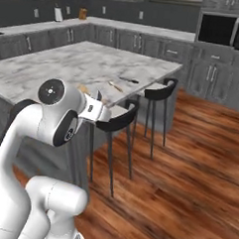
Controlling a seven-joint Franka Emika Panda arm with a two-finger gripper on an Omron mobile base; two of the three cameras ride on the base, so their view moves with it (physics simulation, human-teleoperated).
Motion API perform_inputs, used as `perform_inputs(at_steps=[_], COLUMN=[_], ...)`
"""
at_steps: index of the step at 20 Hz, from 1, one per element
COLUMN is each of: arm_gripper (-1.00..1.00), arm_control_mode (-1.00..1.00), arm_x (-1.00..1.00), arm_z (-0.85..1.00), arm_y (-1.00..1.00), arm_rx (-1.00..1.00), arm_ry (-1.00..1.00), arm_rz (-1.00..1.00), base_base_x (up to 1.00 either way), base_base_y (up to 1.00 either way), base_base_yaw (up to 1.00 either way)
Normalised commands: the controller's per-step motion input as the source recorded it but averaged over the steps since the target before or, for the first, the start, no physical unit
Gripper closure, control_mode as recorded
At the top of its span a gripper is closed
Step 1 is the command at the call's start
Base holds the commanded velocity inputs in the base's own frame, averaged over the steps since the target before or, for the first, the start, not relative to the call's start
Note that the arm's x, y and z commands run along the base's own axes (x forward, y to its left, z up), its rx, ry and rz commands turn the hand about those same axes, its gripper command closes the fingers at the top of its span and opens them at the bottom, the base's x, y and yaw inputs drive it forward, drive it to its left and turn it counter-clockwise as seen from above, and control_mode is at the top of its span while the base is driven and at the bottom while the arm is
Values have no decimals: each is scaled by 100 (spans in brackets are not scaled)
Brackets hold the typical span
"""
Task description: Pick up the metallic utensils from the counter and place them in the open drawer. Make sure not to pick up any wooden utensils.
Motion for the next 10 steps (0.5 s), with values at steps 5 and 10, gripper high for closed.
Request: perform_inputs(at_steps=[5, 10], arm_gripper=[100, 100], arm_control_mode=[100, 100], arm_x=[0, 0], arm_z=[0, 0], arm_y=[0, 0], arm_rx=[0, 0], arm_ry=[0, 0], arm_rz=[0, 0], base_base_x=[29, 17], base_base_y=[88, 90], base_base_yaw=[-37, -33])
